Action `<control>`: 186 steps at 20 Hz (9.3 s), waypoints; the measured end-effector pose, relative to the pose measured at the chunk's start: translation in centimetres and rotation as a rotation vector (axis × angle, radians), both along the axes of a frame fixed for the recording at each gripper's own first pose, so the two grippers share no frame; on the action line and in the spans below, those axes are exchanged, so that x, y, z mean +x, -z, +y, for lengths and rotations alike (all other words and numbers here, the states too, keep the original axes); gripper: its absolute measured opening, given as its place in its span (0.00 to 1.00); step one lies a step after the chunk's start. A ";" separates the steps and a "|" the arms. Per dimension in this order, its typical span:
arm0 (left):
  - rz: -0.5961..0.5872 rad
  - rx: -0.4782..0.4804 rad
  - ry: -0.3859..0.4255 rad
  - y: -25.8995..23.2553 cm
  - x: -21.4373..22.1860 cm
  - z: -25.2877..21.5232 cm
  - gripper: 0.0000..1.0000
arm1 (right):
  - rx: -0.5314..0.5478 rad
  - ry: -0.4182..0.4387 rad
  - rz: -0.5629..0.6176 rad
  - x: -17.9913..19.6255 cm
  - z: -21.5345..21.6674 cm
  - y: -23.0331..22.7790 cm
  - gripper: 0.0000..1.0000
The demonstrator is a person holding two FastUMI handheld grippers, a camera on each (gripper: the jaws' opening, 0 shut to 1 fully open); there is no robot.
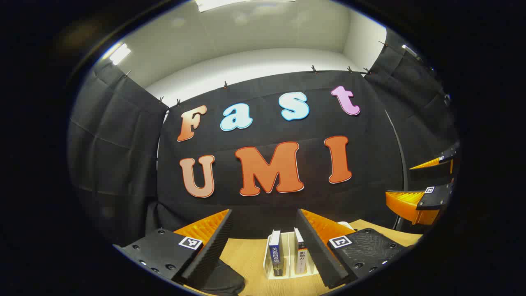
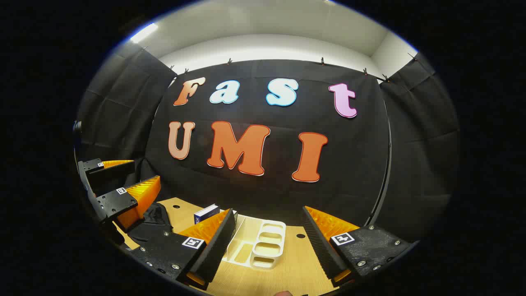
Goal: Open the schoolbag, grab two books from the bookshelf and put them into the schoolbag.
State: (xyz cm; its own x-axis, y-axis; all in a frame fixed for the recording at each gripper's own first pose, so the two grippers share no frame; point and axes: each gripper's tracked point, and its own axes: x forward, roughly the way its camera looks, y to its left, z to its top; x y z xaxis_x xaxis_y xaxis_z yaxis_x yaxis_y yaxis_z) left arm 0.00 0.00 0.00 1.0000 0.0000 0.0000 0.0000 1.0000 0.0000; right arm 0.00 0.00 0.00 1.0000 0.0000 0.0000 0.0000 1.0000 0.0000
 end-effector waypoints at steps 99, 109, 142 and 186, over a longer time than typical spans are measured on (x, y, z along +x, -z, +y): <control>0.975 0.731 0.324 34.1 5.5 20.3 0.07 | 0.154 -0.286 0.360 12.8 10.3 6.1 0.96; 1.068 0.517 0.718 29.8 10.1 25.9 0.04 | 0.212 -0.240 0.634 16.0 21.8 5.4 0.97; 1.132 0.399 0.841 28.3 14.1 28.5 0.04 | 0.245 -0.035 1.339 23.4 21.1 16.8 0.31; 1.108 0.154 0.837 27.6 10.0 22.2 0.03 | 1.221 -0.276 1.050 10.0 46.4 22.0 0.16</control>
State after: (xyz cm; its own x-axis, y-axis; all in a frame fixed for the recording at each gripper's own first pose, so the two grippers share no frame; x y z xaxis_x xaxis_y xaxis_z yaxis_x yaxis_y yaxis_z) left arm 9.96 22.19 -27.56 0.1830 -0.5176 -0.8358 0.6621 0.6934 -0.2845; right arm 9.96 46.39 -21.98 0.5306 0.6793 -0.5071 0.3414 0.3763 0.8613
